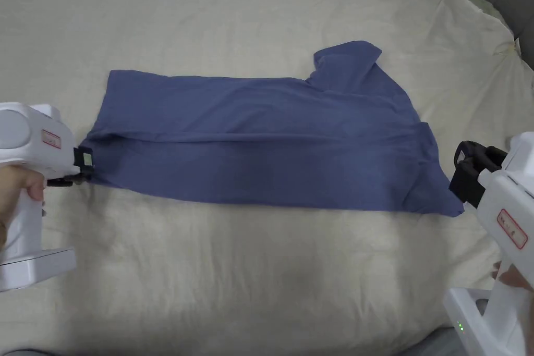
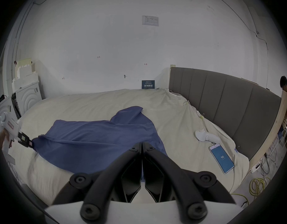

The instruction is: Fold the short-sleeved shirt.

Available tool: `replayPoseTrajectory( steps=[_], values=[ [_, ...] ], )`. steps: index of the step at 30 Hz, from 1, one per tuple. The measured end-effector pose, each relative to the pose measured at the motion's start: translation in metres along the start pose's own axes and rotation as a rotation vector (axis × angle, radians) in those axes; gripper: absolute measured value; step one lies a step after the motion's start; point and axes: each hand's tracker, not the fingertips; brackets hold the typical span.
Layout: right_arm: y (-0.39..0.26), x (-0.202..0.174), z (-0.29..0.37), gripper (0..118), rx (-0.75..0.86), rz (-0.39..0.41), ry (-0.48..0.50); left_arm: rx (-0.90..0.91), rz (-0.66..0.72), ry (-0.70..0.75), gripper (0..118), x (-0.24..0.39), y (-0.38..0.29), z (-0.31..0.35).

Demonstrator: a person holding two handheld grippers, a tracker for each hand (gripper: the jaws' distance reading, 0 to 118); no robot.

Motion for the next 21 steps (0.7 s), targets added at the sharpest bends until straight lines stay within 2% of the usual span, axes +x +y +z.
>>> replayPoseTrajectory(
  steps=[3,6,7,9,10,12,13,14,19,20,21],
  values=[
    [0.016,0.014,-0.018,0,-0.090,-0.030,0.018,0.057,0.067,-0.057,0,-0.006,0.000,0.017],
    [0.028,0.034,-0.056,1,-0.289,-0.064,0.085,0.069,0.075,-0.066,0,-0.006,-0.002,0.023],
    [0.029,0.039,-0.070,7,-0.362,-0.067,0.081,0.075,0.080,-0.067,0,-0.006,-0.003,0.024],
    [0.028,0.047,-0.095,32,-0.459,-0.072,0.057,0.081,0.090,-0.069,0,-0.004,-0.004,0.024],
    [0.026,0.050,-0.107,32,-0.513,-0.055,0.044,0.082,0.091,-0.069,0,-0.004,-0.004,0.025],
    [0.013,0.056,-0.132,109,-0.646,-0.066,0.010,0.085,0.089,-0.061,0,-0.001,-0.006,0.024],
    [0.009,0.058,-0.139,114,-0.671,-0.074,-0.011,0.084,0.088,-0.056,0,-0.001,-0.007,0.024],
    [0.004,0.062,-0.147,111,-0.688,-0.084,-0.022,0.083,0.087,-0.052,0,-0.001,-0.008,0.023],
    [-0.025,0.075,-0.175,110,-0.795,-0.129,-0.134,0.059,0.089,-0.023,0,-0.002,-0.012,0.016],
    [-0.029,0.076,-0.178,106,-0.796,-0.124,-0.141,0.059,0.091,-0.020,0,-0.001,-0.013,0.015],
    [-0.032,0.076,-0.180,93,-0.794,-0.119,-0.141,0.058,0.094,-0.016,0,-0.001,-0.014,0.013]
  ],
)
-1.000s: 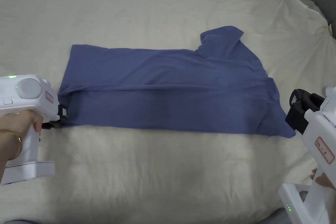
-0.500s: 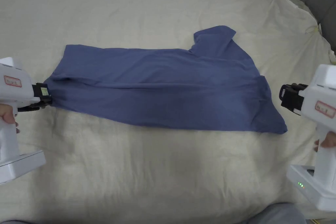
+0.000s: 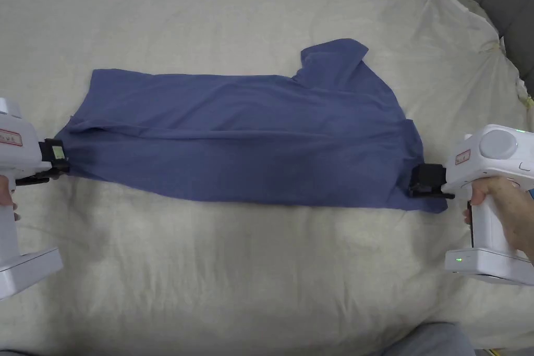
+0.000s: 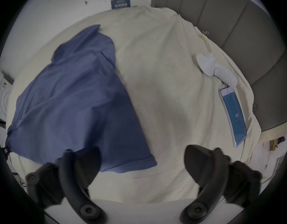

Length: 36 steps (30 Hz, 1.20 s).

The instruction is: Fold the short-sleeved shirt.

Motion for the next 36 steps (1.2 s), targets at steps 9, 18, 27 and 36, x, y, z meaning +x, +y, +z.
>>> replayPoseTrajectory(
  steps=[9,18,27,36],
  values=[
    [0.001,-0.006,-0.006,6,-0.021,0.043,0.048,-0.026,0.001,0.034,0,-0.001,-0.002,-0.012],
    [0.016,0.037,0.065,6,0.034,0.001,0.187,0.014,0.058,-0.041,0,-0.010,0.016,0.023],
    [-0.036,0.060,0.112,6,0.106,0.032,0.242,0.059,0.044,-0.055,0,-0.037,-0.024,0.075],
    [-0.124,0.061,0.064,6,0.036,0.027,0.204,-0.089,0.141,-0.010,0,-0.076,-0.122,0.055]
  ],
)
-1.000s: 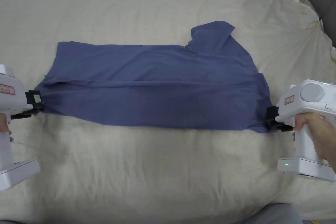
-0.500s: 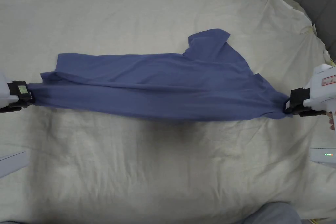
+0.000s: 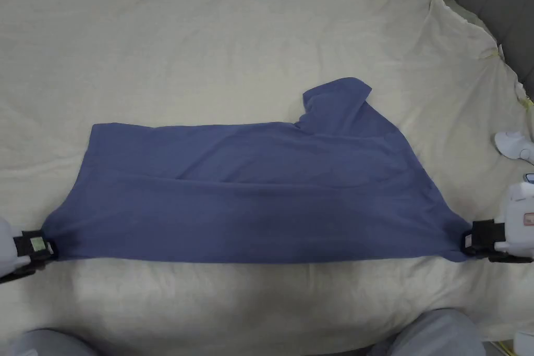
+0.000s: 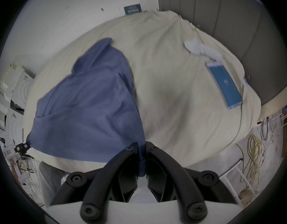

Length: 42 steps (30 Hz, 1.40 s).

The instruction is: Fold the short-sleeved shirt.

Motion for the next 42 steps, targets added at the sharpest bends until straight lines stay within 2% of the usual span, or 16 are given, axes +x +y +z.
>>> replayPoseTrajectory(
  steps=[2,4,5,6,7,8,11,18,21,23,26,28,30,31,33,42],
  values=[
    [-0.009,-0.002,-0.006,7,0.005,-0.012,-0.008,-0.012,0.009,0.025,26,-0.002,-0.008,-0.005],
    [-0.010,-0.002,-0.003,20,0.021,-0.025,0.001,-0.015,-0.025,0.117,79,-0.006,-0.008,-0.008],
    [-0.007,-0.003,0.003,43,0.037,-0.019,-0.006,0.000,-0.038,0.131,96,-0.007,-0.006,-0.006],
    [-0.003,-0.005,0.009,80,0.057,0.009,-0.020,0.031,-0.033,0.136,104,-0.008,-0.001,0.000],
    [0.002,-0.007,0.015,100,0.081,0.047,-0.034,0.089,-0.030,0.132,105,-0.007,0.006,0.008],
    [0.008,-0.011,0.024,105,0.118,0.085,-0.063,0.171,-0.035,0.116,105,-0.005,0.012,0.018],
    [0.027,-0.027,0.058,105,0.305,0.118,-0.107,0.319,-0.053,0.107,105,0.009,0.035,0.042],
    [0.022,-0.082,0.111,105,0.789,0.090,-0.068,0.812,-0.248,0.106,105,0.085,0.030,0.080],
    [0.006,-0.105,0.111,112,0.903,0.114,-0.050,0.848,-0.310,0.058,101,0.106,0.020,0.079],
    [-0.003,-0.118,0.107,112,0.929,0.139,-0.043,0.867,-0.354,0.022,91,0.115,0.013,0.077],
    [-0.012,-0.132,0.099,105,0.939,0.168,-0.038,0.860,-0.388,-0.024,61,0.125,0.003,0.074],
    [-0.018,-0.137,0.097,74,0.944,0.169,-0.011,0.852,-0.407,-0.051,32,0.126,-0.002,0.070],
    [-0.019,-0.140,0.094,21,0.939,0.153,0.017,0.848,-0.419,-0.045,5,0.130,-0.006,0.067],
    [-0.019,-0.142,0.094,8,0.937,0.153,0.016,0.845,-0.422,-0.051,0,0.131,-0.007,0.065],
    [-0.020,-0.144,0.092,0,0.942,0.166,0.013,0.836,-0.421,-0.067,0,0.131,-0.008,0.064],
    [-0.003,-0.137,0.082,0,0.923,0.170,0.017,0.806,-0.426,-0.086,0,0.135,0.003,0.057]
  ],
)
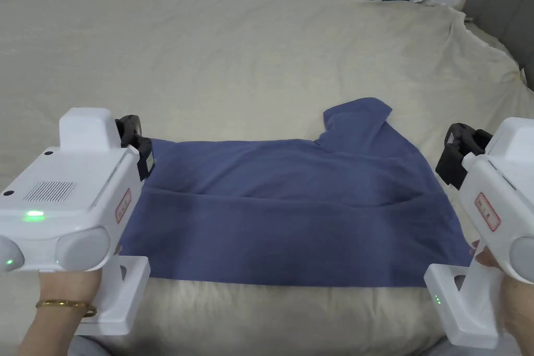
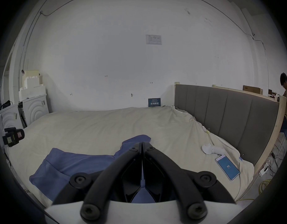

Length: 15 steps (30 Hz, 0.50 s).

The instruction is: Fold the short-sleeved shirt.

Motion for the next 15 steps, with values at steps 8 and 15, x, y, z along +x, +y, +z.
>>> replayPoseTrajectory(
  steps=[8,15],
  values=[
    [0.009,-0.020,-0.018,0,-0.018,0.017,0.028,-0.148,0.022,0.007,0,-0.023,0.026,-0.074],
    [0.012,-0.031,-0.046,0,-0.049,0.026,0.042,-0.484,0.117,0.038,113,-0.065,0.045,-0.185]
  ],
)
